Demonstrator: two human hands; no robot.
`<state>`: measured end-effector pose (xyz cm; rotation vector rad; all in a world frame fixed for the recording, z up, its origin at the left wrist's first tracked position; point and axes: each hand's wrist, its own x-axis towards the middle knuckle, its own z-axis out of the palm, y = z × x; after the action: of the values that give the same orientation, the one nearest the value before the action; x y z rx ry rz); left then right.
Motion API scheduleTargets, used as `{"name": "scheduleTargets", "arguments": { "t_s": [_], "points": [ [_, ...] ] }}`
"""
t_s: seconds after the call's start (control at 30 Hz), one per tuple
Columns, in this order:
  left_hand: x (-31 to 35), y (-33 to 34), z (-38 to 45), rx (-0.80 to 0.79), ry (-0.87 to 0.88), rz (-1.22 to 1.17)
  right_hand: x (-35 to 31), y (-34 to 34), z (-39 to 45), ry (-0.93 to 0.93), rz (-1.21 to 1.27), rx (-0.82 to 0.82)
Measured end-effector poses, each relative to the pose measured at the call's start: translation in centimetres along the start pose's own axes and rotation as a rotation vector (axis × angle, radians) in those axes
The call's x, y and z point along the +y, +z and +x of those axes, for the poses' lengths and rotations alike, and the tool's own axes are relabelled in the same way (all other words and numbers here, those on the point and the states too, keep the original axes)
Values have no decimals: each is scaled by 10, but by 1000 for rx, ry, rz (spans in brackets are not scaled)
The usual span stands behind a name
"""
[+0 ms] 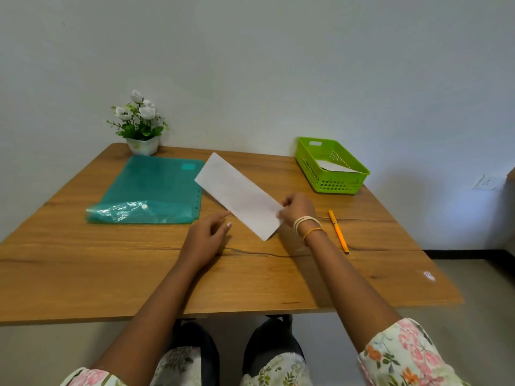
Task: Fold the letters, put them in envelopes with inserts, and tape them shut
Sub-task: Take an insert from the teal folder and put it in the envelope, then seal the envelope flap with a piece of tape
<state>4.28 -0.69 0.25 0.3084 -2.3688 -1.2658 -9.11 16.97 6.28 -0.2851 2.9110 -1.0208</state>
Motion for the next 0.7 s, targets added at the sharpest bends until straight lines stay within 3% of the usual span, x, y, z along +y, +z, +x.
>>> {"name": "scheduleTargets", "arguments": {
  "t_s": [0.13,0.23,0.4,0.53,0.7],
  "points": [
    [2,-1,0,79,-36,-93,22,-27,3,-190,-13,251],
    [6,-1,-2,131,-63,-144,42,-32,-1,-327,-26,316],
    [0,5,2,177,-50,43,74,-7,-12,-286,-85,247],
    [-4,11,2,58,-3,294,79,6,-14,-221,-194,75],
    [-3,18,3,8,38,575,58,15,-12,-129,-295,113]
  ]
}}
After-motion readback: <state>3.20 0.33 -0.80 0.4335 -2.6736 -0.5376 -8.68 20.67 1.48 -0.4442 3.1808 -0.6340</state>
